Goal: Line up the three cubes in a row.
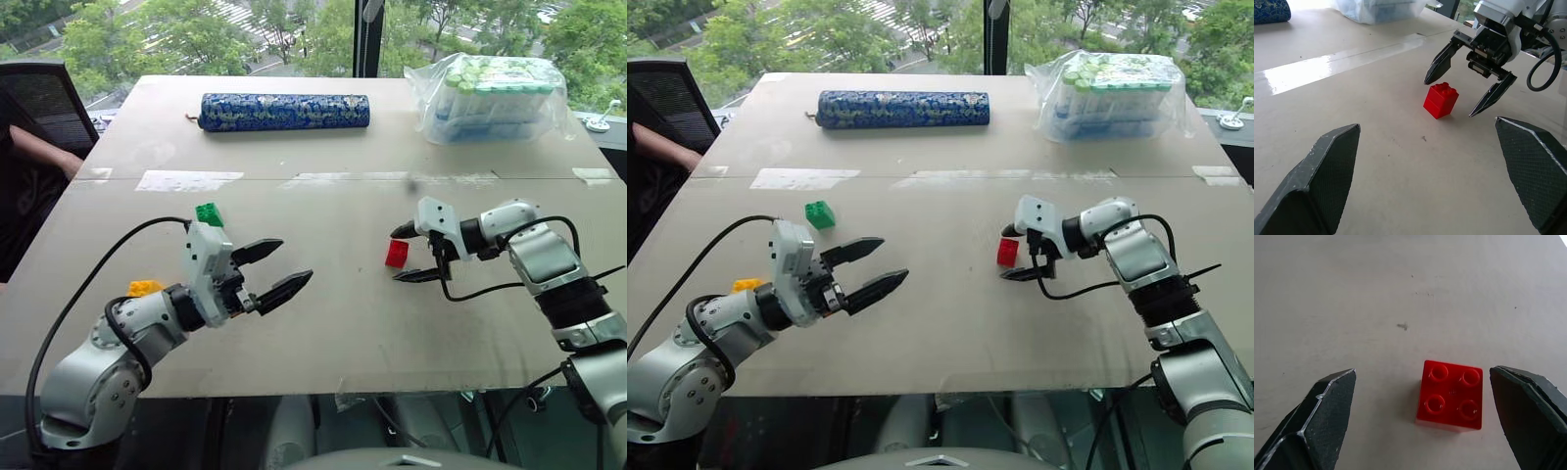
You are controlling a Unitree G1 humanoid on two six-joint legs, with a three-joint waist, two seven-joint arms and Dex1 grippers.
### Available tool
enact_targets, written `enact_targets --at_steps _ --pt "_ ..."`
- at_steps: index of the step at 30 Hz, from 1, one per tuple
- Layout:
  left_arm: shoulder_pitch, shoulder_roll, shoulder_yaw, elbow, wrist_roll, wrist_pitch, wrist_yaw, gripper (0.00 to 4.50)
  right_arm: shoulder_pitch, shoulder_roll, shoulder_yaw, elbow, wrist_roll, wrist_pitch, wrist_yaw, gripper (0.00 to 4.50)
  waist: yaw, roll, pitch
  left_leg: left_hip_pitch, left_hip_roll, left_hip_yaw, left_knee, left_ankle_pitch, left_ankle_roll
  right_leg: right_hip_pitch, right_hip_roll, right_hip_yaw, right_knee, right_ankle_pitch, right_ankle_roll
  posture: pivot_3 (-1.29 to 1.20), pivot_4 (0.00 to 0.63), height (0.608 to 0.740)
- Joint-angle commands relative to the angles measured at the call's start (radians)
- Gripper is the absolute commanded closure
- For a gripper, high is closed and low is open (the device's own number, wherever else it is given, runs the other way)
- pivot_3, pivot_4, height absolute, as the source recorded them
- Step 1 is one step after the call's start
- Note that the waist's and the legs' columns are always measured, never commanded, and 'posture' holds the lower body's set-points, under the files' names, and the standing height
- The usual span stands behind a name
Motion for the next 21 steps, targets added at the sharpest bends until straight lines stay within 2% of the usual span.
enact_targets --at_steps 1,2,5,8,9,10,15,21 --pt "-0.014 0.01 0.005 0.008 0.006 -0.03 -0.026 0.0 -0.046 0.016 -0.008 0.064 -0.03 -0.014 -0.049 0.01 -0.001 0.0 0.0 0.0 0.0 0.0 0.0 0.0 0.0 0.0 0.0 0.0 0.0 0.0 0.0 0.0 0.15 0.74" --pt "-0.015 0.01 0.005 0.01 0.007 -0.031 -0.029 0.0 -0.052 0.019 -0.007 0.079 -0.034 -0.017 -0.05 0.01 0.0 0.0 0.0 0.0 0.0 0.0 0.0 0.0 0.0 0.0 0.0 0.0 0.0 0.0 0.0 0.0 0.15 0.74" --pt "-0.006 0.012 0.009 0.006 0.006 -0.033 -0.031 0.0 -0.062 0.027 -0.006 0.105 -0.039 -0.025 -0.047 0.88 0.001 0.0 0.0 0.0 0.0 0.0 0.0 0.0 0.0 0.0 0.0 0.0 0.0 0.0 0.0 0.0 0.15 0.74" --pt "0.005 0.013 0.017 0.0 0.004 -0.032 -0.029 0.0 -0.068 0.031 -0.009 0.111 -0.038 -0.031 -0.036 2.16 0.0 0.0 0.0 0.0 0.0 0.0 0.0 0.0 0.0 0.0 0.0 0.0 -0.001 0.0 0.0 0.0 0.15 0.74" --pt "0.007 0.014 0.019 -0.003 0.002 -0.031 -0.028 0.0 -0.07 0.033 -0.01 0.112 -0.035 -0.033 -0.03 2.85 0.0 0.0 0.0 0.0 0.0 0.0 0.0 0.0 0.0 0.0 0.0 0.0 -0.001 0.0 0.0 0.0 0.15 0.74" --pt "0.011 0.014 0.021 -0.005 0.001 -0.031 -0.027 0.0 -0.072 0.032 -0.01 0.108 -0.028 -0.034 -0.017 3.21 0.0 0.0 0.0 0.0 0.0 0.0 0.0 0.0 0.0 0.0 0.0 0.0 -0.001 0.0 0.0 0.0 0.15 0.74" --pt "0.019 0.016 0.028 -0.012 -0.003 -0.03 -0.022 0.0 -0.096 0.034 -0.004 0.122 -0.025 -0.056 0.028 3.25 0.0 0.0 0.0 0.0 0.0 0.0 0.0 0.0 0.0 0.0 0.0 0.0 0.0 0.0 0.0 0.0 0.15 0.74" --pt "0.018 0.018 0.026 -0.021 -0.002 -0.03 -0.014 0.0 -0.176 0.044 0.008 0.277 -0.046 -0.164 0.095 3.25 0.0 0.0 0.0 0.0 0.0 0.0 0.0 0.0 0.0 0.0 0.0 0.0 0.0 0.0 0.0 0.0 0.15 0.74"
